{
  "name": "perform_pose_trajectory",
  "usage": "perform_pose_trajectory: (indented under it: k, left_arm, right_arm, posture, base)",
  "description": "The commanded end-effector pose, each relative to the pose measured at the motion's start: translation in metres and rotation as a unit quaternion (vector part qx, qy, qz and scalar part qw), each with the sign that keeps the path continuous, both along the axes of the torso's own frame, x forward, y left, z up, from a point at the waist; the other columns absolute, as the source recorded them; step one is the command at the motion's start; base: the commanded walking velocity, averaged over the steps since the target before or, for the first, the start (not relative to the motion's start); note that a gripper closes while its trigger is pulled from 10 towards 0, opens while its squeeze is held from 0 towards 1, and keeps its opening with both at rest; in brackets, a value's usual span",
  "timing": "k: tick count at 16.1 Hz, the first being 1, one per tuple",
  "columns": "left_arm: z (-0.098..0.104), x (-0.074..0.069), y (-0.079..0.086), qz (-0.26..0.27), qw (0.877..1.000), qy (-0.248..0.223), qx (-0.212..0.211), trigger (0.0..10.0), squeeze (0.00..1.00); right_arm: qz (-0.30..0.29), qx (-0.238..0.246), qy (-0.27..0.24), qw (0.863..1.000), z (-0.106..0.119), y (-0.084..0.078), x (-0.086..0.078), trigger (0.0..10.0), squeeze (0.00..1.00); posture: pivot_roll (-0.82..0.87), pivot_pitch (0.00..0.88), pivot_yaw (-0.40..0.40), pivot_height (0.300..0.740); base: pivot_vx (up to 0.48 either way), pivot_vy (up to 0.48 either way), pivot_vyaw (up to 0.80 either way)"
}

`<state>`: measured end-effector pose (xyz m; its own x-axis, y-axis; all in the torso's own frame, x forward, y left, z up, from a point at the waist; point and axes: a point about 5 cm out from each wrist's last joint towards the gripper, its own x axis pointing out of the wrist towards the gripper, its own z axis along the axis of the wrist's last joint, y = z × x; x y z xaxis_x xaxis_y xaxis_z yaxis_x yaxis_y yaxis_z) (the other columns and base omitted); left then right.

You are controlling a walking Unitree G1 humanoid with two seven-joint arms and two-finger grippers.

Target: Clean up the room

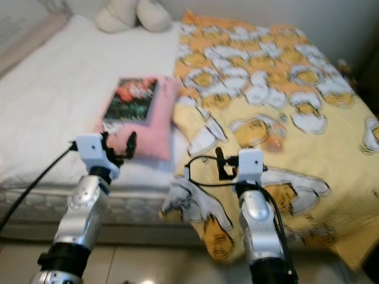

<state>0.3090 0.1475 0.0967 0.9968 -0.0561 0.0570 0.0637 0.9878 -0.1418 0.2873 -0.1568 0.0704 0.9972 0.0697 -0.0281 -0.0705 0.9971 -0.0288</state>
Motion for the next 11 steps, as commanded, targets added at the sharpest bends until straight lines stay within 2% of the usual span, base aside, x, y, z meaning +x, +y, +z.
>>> perform_pose_trajectory:
  k: [1,2,4,6,11]
  left_arm:
    - [0.005,0.002,0.011,0.025,1.000,-0.009,0.001,10.0,0.00]
    - [0.007,0.002,0.011,0.025,1.000,-0.012,0.002,10.0,0.00]
    - [0.016,0.006,0.006,0.008,0.999,-0.031,0.018,10.0,0.00]
    - [0.025,0.012,0.004,-0.003,0.999,-0.043,0.030,10.0,0.00]
    - [0.051,0.032,0.007,-0.013,0.996,-0.066,0.062,10.0,0.00]
  right_arm:
    - [0.013,0.001,-0.004,1.000,0.002,0.008,0.002,10.0,0.00]
    - [0.014,-0.002,-0.003,1.000,0.002,0.009,0.002,10.0,0.00]
    - [0.037,0.012,-0.008,0.999,0.004,0.015,0.001,10.0,0.00]
    - [0.044,0.010,-0.014,0.999,0.005,0.018,0.000,10.0,0.00]
    - [0.027,0.009,-0.019,0.999,0.008,0.014,0.001,10.0,0.00]
  posture:
    - [0.00,0.000,0.007,0.740]
    - [0.00,0.000,0.008,0.740]
    - [0.00,0.000,0.009,0.740]
    - [0.00,0.000,0.010,0.740]
    - [-0.01,0.000,0.019,0.740]
  base:
    - [0.386,0.281,0.00]
    - [0.382,0.289,0.00]
    - [0.396,0.272,0.59]
    - [0.435,0.000,0.00]
    - [0.446,0.000,0.00]
